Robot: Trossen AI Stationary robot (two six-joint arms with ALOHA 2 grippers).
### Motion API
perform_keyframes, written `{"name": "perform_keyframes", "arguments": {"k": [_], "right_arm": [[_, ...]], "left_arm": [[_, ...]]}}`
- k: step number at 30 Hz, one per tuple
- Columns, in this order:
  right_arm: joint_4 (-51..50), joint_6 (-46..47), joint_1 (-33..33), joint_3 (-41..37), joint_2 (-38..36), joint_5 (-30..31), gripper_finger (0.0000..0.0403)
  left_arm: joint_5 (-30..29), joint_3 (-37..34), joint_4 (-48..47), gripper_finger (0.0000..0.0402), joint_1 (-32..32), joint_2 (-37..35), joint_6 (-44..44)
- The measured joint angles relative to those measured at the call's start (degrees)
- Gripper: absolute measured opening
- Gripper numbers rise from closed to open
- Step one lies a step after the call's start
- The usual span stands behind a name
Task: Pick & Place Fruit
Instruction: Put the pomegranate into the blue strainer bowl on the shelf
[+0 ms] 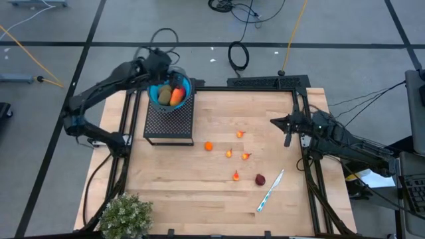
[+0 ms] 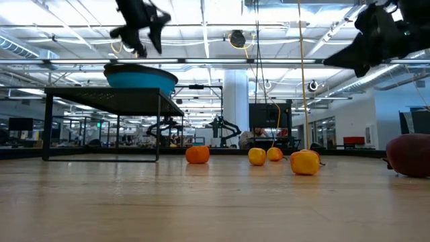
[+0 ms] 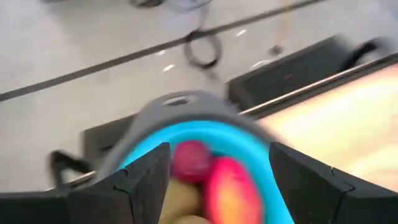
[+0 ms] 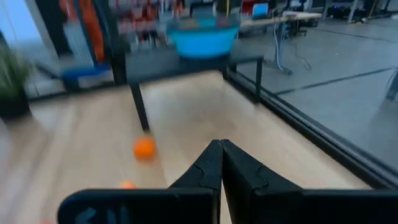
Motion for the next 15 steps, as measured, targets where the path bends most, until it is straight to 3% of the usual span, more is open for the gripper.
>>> {"name": "perform_keyframes", "arguments": {"k": [3, 6, 11, 15], "right_arm": [[2.7, 6.1, 0.0, 0.0, 0.0, -1.4, 0.0000], [3.3, 6.6, 0.0, 0.0, 0.0, -8.7, 0.0000], [3.2, 6.3, 0.0, 0.0, 0.0, -21.8, 0.0000], [3.2, 4.5, 0.0, 0.0, 0.0, -27.9, 0.0000]], "left_arm": [[3.3, 0.4, 1.1, 0.0273, -3.5, -3.0, -0.7], [6.1, 0.4, 1.4, 0.0273, -8.0, -5.1, -0.5], [3.7, 0.2, 3.8, 0.0273, -18.1, -6.0, -1.3], [2.6, -1.8, 11.6, 0.0273, -25.2, -6.0, 1.2]]}}
